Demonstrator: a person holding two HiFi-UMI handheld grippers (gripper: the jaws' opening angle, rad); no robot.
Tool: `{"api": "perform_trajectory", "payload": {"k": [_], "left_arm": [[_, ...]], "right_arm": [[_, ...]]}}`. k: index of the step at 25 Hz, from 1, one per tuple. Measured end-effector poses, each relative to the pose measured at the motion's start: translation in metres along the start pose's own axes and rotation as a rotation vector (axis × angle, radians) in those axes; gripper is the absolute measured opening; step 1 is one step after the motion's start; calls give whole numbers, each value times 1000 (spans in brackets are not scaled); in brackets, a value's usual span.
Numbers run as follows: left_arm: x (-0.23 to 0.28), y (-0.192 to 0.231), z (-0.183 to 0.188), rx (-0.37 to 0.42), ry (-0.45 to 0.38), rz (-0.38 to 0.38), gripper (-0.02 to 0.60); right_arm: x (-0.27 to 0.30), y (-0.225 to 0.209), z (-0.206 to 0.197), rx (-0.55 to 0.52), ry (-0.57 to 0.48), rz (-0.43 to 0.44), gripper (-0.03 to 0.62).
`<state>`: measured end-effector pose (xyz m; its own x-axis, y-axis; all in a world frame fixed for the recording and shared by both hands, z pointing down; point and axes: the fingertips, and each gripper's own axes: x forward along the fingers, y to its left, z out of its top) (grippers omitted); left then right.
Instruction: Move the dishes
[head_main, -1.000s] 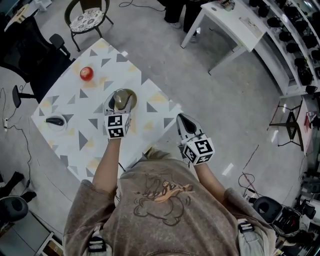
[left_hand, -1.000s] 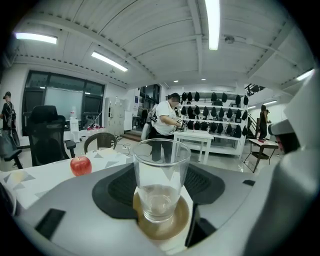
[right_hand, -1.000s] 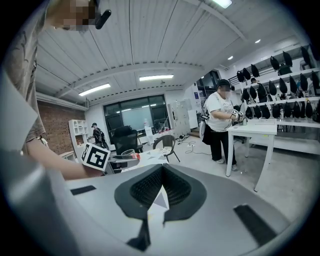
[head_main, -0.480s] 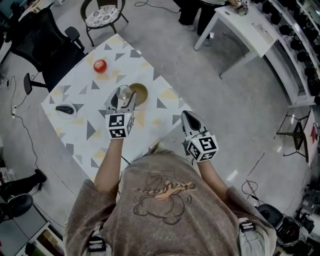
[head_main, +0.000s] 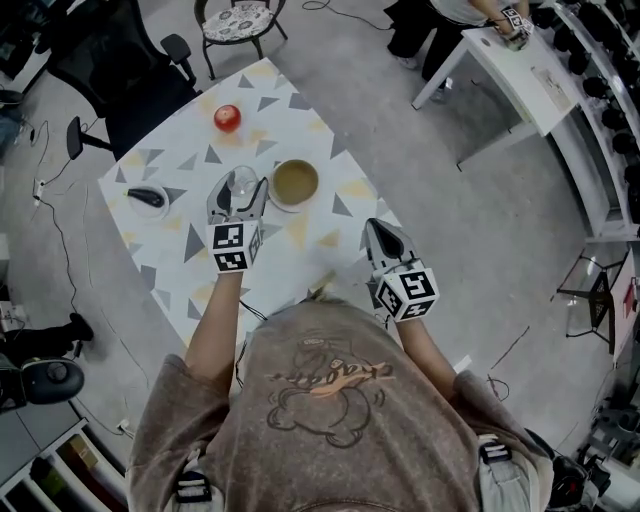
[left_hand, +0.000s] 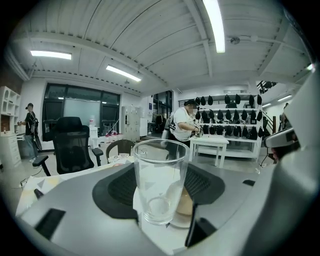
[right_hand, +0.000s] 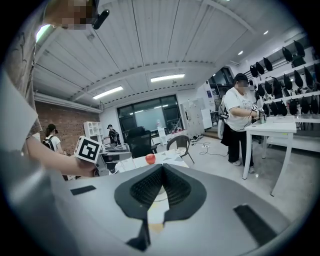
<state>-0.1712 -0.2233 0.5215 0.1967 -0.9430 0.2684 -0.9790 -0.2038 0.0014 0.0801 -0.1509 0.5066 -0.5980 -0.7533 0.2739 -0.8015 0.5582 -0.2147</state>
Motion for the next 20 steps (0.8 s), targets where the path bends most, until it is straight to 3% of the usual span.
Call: {"api": "perform_trajectory", "payload": {"k": [20], "left_arm": [[40, 35, -51, -37, 43, 25, 288]], "right_arm": [[31, -3, -7, 9, 65, -6, 2]]}}
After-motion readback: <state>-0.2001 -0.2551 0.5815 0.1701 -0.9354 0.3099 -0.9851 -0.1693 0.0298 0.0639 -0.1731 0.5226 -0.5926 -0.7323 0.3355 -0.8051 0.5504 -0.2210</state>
